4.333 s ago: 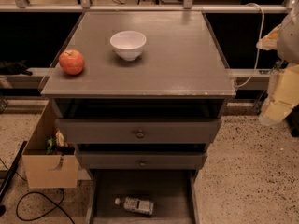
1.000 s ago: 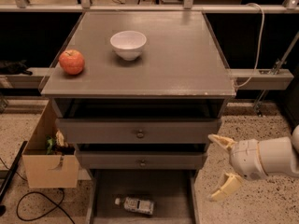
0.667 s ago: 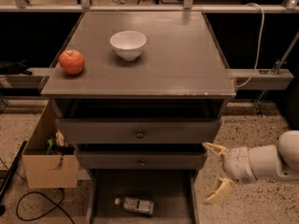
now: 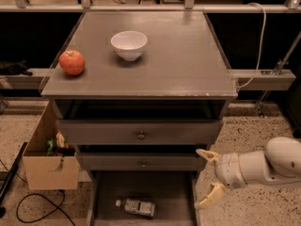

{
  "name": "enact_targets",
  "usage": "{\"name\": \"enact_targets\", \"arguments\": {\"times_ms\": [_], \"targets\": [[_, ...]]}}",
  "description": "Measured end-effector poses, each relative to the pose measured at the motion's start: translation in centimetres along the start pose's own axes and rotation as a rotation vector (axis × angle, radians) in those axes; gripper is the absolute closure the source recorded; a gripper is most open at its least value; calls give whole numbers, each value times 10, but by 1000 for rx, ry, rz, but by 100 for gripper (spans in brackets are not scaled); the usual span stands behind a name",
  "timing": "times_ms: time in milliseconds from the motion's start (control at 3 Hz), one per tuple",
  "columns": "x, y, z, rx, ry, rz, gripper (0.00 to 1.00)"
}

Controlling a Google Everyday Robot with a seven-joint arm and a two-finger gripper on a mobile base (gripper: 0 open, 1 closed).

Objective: Pick blue plastic bottle from bottom drawer and place on counter

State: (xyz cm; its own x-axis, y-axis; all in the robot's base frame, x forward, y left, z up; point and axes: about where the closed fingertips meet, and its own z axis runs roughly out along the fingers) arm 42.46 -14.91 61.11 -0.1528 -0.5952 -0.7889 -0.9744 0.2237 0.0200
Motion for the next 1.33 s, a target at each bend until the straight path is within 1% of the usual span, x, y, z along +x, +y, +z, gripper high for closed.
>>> {"name": "enact_targets", "arguments": {"times_ms": [333,667,1000,1333], "targets": [[45,11,50,-41,-15,106,0],[99,27,96,-57,4,212,0],[147,57,136,-40,59,217,0],[170,64,155,8,102,178,0]]}}
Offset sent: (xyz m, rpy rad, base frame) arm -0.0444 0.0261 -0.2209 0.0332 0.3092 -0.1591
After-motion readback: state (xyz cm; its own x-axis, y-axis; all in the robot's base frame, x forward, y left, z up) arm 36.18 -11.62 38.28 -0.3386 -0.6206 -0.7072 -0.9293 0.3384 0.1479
